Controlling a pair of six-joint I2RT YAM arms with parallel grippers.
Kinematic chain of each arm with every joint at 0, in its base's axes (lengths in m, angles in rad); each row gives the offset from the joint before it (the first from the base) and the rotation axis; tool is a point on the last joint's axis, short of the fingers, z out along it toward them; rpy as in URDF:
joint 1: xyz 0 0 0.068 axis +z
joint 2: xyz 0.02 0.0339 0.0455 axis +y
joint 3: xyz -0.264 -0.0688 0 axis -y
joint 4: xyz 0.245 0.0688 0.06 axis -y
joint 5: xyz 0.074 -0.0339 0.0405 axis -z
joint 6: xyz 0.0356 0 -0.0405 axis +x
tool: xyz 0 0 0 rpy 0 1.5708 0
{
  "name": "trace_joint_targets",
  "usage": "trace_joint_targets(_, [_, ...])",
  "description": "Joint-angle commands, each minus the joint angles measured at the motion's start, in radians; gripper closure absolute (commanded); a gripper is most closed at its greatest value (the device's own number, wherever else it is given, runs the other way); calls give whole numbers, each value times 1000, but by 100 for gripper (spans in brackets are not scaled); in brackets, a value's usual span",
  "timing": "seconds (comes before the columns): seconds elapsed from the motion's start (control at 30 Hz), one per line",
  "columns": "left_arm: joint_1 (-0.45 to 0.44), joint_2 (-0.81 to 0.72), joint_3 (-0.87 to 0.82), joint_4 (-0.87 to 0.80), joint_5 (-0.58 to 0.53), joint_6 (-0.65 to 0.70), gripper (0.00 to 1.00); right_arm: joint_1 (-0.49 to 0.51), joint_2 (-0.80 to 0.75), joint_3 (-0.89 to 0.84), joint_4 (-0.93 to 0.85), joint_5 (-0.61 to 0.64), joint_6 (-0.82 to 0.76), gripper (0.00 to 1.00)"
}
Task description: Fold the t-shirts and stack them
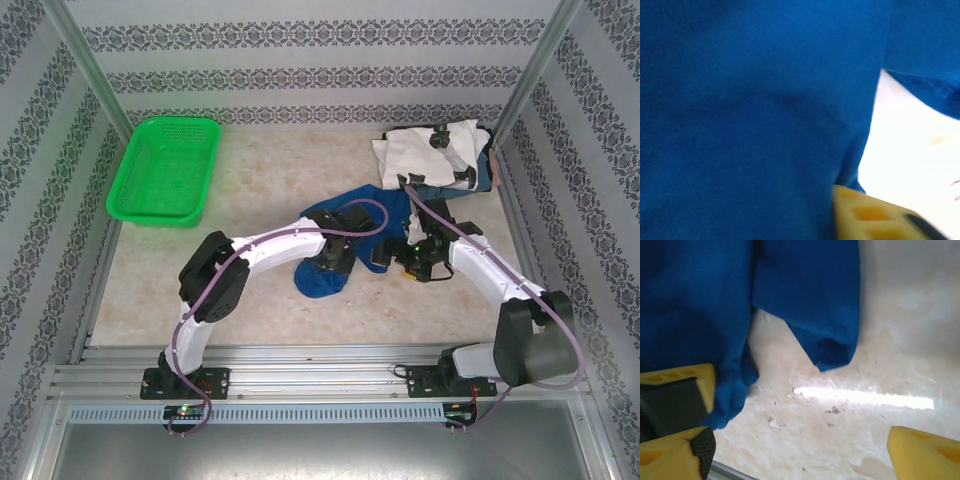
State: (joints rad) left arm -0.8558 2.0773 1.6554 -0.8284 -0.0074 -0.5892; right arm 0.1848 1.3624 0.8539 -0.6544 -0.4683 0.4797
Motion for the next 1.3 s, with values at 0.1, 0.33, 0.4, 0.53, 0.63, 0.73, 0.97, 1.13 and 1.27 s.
trace_joint_targets(0.1, [66,-160,-76,10,-72,-41,100,-1,103,-4,134,-24,53,17])
trace_joint_targets(0.33, [117,-313,-159,98,38,-75,100,51,245,76,175,-11,82,28])
trace_joint_targets(0.4, [122,-328,-158,107,61,-77,100,86,273,97,184,3,87,28])
trace_joint_targets(0.53, [140,-355,-185,148,120,-92,100,121,321,111,206,7,113,31])
trace_joint_targets(0.63, [164,-382,-218,178,150,-110,100,134,349,126,206,20,124,37])
trace_joint_targets(0.73, [193,-418,-255,214,181,-121,100,148,377,139,200,44,128,48])
trace_joint_targets(0.97, [309,-534,-348,308,294,-131,100,116,337,144,223,79,166,100])
trace_joint_targets(1.13, [459,-640,-358,294,386,-73,100,26,139,215,185,69,156,100])
trace_joint_targets(1.27, [580,-694,-320,286,495,-27,100,-60,22,335,114,45,121,100])
